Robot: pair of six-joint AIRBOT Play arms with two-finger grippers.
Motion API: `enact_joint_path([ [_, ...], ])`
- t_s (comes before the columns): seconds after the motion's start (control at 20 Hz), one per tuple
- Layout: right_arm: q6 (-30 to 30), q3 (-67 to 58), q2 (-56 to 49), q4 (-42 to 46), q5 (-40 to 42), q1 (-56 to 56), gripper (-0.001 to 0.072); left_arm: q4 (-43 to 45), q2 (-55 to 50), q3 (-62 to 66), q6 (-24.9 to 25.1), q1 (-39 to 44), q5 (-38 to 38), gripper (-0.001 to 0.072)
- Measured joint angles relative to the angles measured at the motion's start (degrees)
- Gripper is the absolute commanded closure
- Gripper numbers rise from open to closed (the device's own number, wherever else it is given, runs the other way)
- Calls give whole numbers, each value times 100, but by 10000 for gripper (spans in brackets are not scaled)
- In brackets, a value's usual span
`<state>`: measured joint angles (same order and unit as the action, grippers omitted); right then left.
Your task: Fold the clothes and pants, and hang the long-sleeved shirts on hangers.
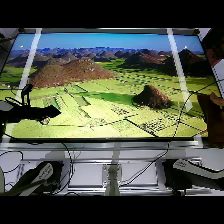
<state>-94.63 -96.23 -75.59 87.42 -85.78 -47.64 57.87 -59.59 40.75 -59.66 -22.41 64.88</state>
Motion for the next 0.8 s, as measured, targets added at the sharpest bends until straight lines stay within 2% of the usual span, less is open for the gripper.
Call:
enact_joint_path([
  [0.05, -22, 131, 9, 48, -186, -184, 683, 0, 0, 0, 0, 0, 0, 6],
  [0.1, -37, 262, 22, 96, -358, -348, 609, -2, 0, 0, 0, 0, 0, 6],
  [0.15, -52, 369, 22, 107, -481, -470, 492, 0, 0, 0, 0, 0, 0, 6],
  [0.25, -70, 520, 28, 157, -645, -632, 187, 0, 0, 0, 0, 0, 0, 6],
  [0.3, -72, 570, 28, 179, -682, -680, 143, 0, 0, 0, 0, 0, 0, 5],
  [0.55, -85, 667, 33, 210, -745, -778, 145, 0, 0, 0, 0, 0, 2, 5],
  [0.7, -87, 678, 33, 212, -756, -793, 177, 0, 0, 0, 0, 0, -9, 13],
  [0.75, -87, 678, 33, 210, -748, -793, 300, -2, 0, 0, 0, 0, -52, 98],
  [0.8, -87, 678, 35, 168, -721, -791, 471, -15, 0, 0, 0, 0, -107, 296],
])
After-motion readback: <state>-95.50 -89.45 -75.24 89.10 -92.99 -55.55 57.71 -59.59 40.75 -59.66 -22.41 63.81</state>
